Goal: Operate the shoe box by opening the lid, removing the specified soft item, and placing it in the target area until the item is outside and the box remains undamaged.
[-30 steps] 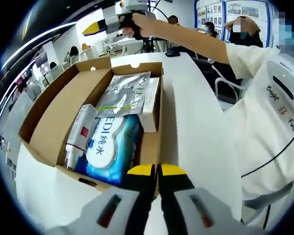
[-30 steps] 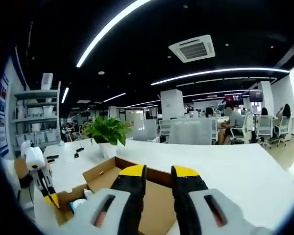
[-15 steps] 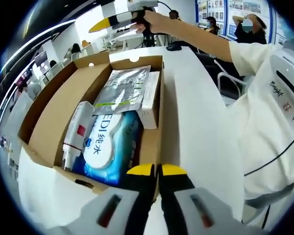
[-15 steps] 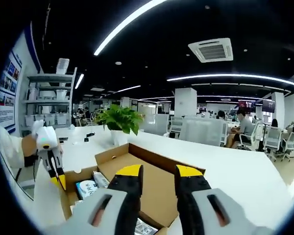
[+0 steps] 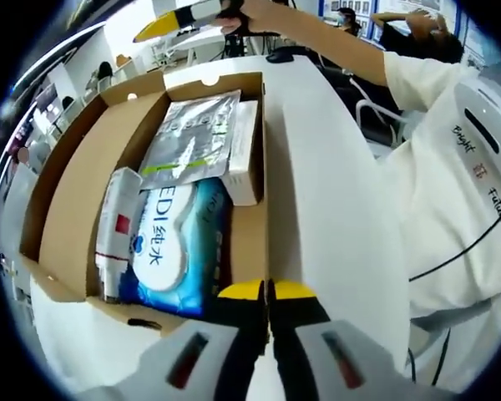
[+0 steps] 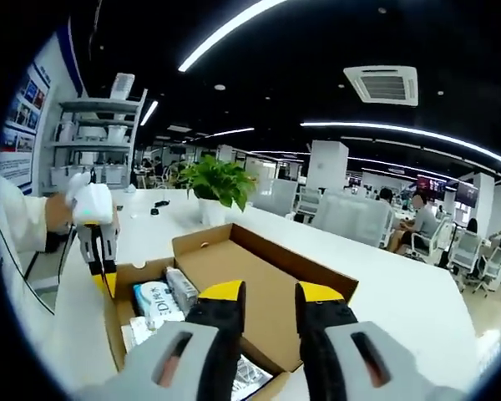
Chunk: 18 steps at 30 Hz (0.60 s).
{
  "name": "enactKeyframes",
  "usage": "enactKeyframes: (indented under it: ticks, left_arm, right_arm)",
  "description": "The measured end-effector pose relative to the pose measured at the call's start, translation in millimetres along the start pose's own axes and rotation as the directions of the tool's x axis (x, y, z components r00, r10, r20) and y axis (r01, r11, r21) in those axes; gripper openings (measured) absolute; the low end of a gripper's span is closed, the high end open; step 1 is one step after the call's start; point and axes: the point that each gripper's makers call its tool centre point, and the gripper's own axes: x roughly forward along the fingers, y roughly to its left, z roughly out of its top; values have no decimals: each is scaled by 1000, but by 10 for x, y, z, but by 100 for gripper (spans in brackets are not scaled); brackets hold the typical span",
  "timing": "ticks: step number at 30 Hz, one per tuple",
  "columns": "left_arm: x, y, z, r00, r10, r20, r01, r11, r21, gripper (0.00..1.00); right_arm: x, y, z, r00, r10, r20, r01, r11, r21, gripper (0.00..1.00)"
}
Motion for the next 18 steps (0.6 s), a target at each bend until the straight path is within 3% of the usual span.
enactKeyframes:
  ticks: [5, 10, 13, 18]
  left_arm:
    - [-6, -1, -43, 1000, -9, -12, 9, 1000, -25, 2]
    - [-10, -8, -21, 999, 29, 21, -28, 999, -34, 2]
    - [-8, -3, -20, 998, 62, 18, -62, 998, -27, 2]
    - [-15, 8, -17, 997, 71, 26, -71, 997, -29, 2]
  right_arm:
    - [-62, -5, 60, 1000, -14, 10, 15, 998, -57, 20]
    - [-80, 33, 41, 1000, 14, 17, -12, 993, -120, 23]
    - [-98, 79, -2, 999, 44, -9, -44, 991, -125, 23]
    - [-173, 188, 67, 992, 126, 15, -123, 982, -144, 29]
